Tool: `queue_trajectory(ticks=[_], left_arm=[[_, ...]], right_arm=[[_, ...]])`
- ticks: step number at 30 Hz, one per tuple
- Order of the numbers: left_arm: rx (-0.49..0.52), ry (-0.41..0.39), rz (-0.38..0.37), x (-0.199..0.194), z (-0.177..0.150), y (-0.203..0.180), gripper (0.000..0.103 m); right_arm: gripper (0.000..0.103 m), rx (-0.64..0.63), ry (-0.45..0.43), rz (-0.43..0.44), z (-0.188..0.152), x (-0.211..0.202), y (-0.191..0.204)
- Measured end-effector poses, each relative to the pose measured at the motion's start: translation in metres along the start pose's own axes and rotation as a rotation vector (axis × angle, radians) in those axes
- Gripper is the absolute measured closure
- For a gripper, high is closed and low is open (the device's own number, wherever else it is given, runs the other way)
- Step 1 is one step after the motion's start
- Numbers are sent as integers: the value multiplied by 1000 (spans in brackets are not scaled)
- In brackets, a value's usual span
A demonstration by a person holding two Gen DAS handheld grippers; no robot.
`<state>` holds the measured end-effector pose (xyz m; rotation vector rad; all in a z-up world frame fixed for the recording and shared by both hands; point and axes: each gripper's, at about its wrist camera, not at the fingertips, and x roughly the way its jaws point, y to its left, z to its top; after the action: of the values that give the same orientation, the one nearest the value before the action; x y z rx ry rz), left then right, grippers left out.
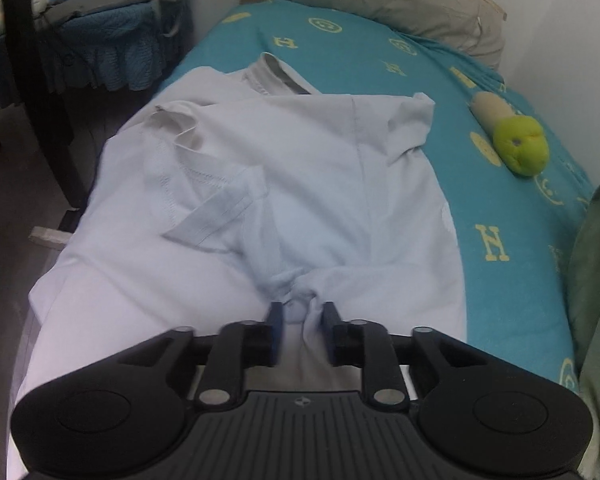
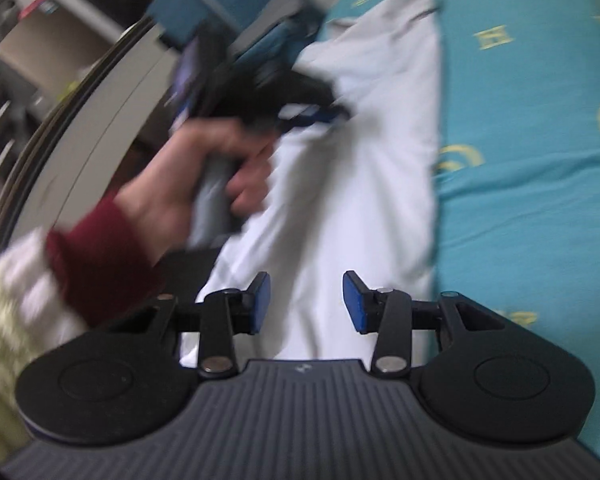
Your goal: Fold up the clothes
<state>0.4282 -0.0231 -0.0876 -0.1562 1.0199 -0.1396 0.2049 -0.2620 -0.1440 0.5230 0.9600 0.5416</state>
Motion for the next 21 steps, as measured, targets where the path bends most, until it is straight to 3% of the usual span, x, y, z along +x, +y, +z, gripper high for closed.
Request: queue_trajectory(ticks=[4,10,12,16,19,21], left_arm=[[-18,56,-55,-38,-41,15,64],[-69,167,-151,-115,-130,26,54],[-61,227,-171,-125,-158,19,53],[-31,268,-190,-129,-182,14,46],[-7,293,-203,-131,-199,11,52],[9,309,-212,-132,-209,8,81]], right_arm=[[59,-12,-48,-69,4,-10,-1],[59,-58,-138,-145,20,-19,-1],[59,-77,-178,-174,22,-25,2],[59,-73,-233,-215,22,-35,-2],[59,-50,-254,-238,20,-41,-7],[59,-31,-262,-253,20,-43,-12]])
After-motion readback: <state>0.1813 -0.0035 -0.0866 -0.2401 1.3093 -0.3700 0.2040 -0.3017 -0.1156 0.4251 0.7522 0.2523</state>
